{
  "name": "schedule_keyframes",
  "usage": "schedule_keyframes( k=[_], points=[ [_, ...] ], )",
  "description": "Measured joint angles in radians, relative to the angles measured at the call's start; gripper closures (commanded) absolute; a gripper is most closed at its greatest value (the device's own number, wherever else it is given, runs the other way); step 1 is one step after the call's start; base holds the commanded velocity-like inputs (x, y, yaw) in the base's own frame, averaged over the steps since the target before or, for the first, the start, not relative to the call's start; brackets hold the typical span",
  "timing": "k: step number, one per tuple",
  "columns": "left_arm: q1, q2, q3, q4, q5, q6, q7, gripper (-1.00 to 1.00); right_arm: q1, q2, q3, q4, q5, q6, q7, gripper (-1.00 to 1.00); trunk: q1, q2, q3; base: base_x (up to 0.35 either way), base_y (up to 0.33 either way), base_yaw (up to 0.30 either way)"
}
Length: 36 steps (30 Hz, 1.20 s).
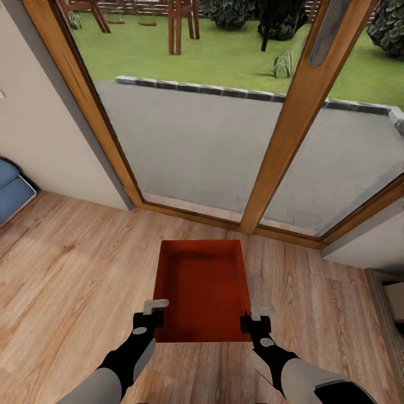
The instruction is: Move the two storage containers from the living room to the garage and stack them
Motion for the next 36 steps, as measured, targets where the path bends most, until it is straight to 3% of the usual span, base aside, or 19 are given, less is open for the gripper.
schedule_keyframes(
  k=[19,25,36],
  points=[
    [0.0,-0.002,0.006,0.02,0.007,-0.001,0.0,1.0,0.0,-0.001,0.009,0.004,0.0,0.02,0.0,1.0,-0.073,0.133,0.059,0.0,0.0,0.0],
    [0.0,-0.003,0.006,0.054,0.031,-0.001,0.0,1.0,0.001,-0.001,0.022,0.005,0.001,0.056,0.001,1.0,-0.096,0.175,0.078,0.0,0.0,0.0],
    [0.0,-0.002,0.004,0.056,0.037,-0.001,0.0,1.0,0.0,-0.001,0.025,0.007,0.001,0.056,0.001,1.0,-0.138,0.252,0.113,0.0,0.0,0.0]
  ],
)
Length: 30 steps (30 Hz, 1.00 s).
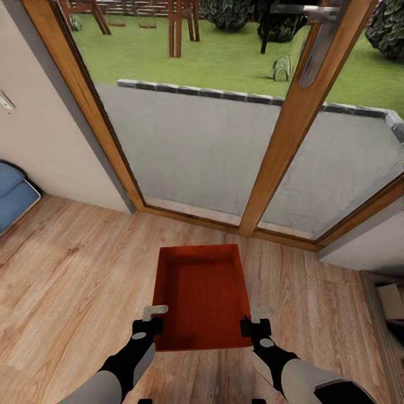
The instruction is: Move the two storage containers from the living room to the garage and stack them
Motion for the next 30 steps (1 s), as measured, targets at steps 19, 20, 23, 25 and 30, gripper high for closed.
schedule_keyframes(
  k=[19,20,23,25,30],
  points=[
    [0.0,0.0,-0.001,0.0,0.002,0.0,0.0,1.0,0.0,0.0,0.0,0.0,0.0,0.001,0.0,1.0,-0.073,0.133,0.06,0.0,0.0,0.0],
    [0.0,0.0,-0.001,0.0,0.002,0.0,0.0,1.0,0.0,0.0,0.0,0.0,0.0,0.001,0.0,1.0,-0.077,0.14,0.063,0.0,0.0,0.0],
    [0.0,0.0,-0.001,0.0,0.002,0.0,0.0,1.0,0.0,0.0,0.0,0.0,0.0,0.0,0.0,1.0,-0.088,0.161,0.072,0.0,0.0,0.0],
    [0.0,0.0,-0.001,0.0,0.002,0.0,0.0,1.0,0.0,0.0,0.0,0.0,0.0,0.0,0.0,1.0,-0.096,0.175,0.078,0.0,0.0,0.0],
    [0.0,0.0,0.0,0.0,0.001,0.0,0.0,1.0,0.0,0.0,-0.001,0.0,0.002,0.0,0.0,1.0,-0.115,0.21,0.094,0.0,0.0,0.0]
  ],
)
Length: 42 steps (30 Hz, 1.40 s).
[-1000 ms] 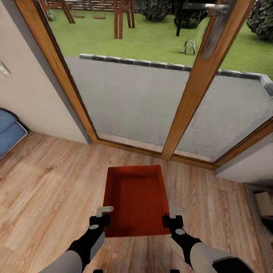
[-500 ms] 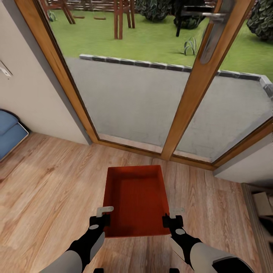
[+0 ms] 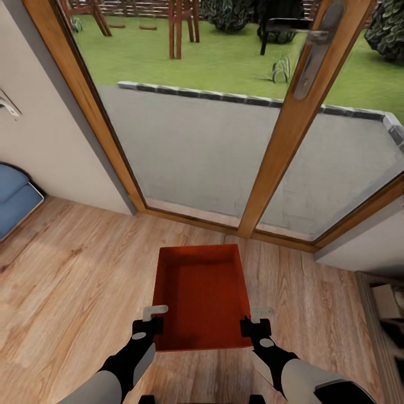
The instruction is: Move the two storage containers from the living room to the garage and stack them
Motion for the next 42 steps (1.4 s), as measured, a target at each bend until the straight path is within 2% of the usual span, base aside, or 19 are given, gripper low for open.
schedule_keyframes(
  k=[15,33,42],
  points=[
    [0.0,0.0,0.0,0.0,-0.001,0.0,0.001,1.0,0.0,0.0,0.0,0.0,0.0,0.0,0.0,1.0,-0.058,0.105,0.047,0.0,0.0,0.0],
    [0.0,0.0,0.001,-0.001,-0.002,0.0,0.001,1.0,0.0,0.0,-0.001,0.0,-0.001,-0.001,0.001,1.0,-0.058,0.105,0.047,0.0,0.0,0.0],
    [0.0,0.0,0.001,-0.002,-0.004,0.0,0.0,1.0,0.0,0.001,-0.005,0.0,0.005,-0.002,-0.002,1.0,-0.058,0.105,0.058,0.0,0.0,0.0]
  ],
)
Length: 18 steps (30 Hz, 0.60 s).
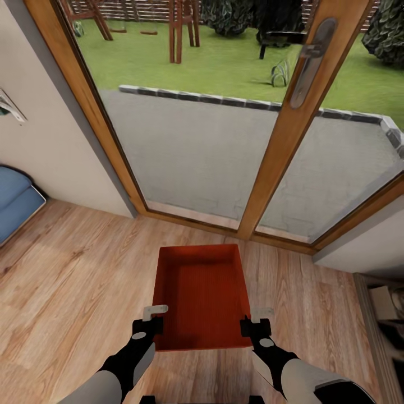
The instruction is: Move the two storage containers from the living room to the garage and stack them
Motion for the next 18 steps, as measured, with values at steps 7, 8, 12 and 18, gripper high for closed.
schedule_keyframes(
  k=[7,8,12,18],
  points=[
    [0.0,0.0,0.0,0.0,0.0,0.0,-0.001,1.0,0.0,0.0,0.0,0.0,0.0,0.0,0.0,1.0,0.0,0.0,0.011,0.0,0.0,0.0],
    [0.0,0.001,0.0,0.0,0.0,0.0,-0.001,1.0,0.0,0.001,0.0,0.0,-0.001,0.0,0.0,1.0,0.0,0.0,0.013,0.0,0.0,0.0],
    [0.0,0.001,0.0,0.0,0.001,0.0,-0.001,1.0,0.0,0.001,0.001,0.0,-0.002,-0.001,0.0,1.0,0.0,0.0,0.019,0.0,0.0,0.0],
    [0.0,0.001,-0.001,0.0,0.001,0.0,-0.001,1.0,0.0,0.0,0.001,0.0,-0.002,0.0,0.0,1.0,0.0,0.0,0.029,0.0,0.0,0.0]
  ],
)
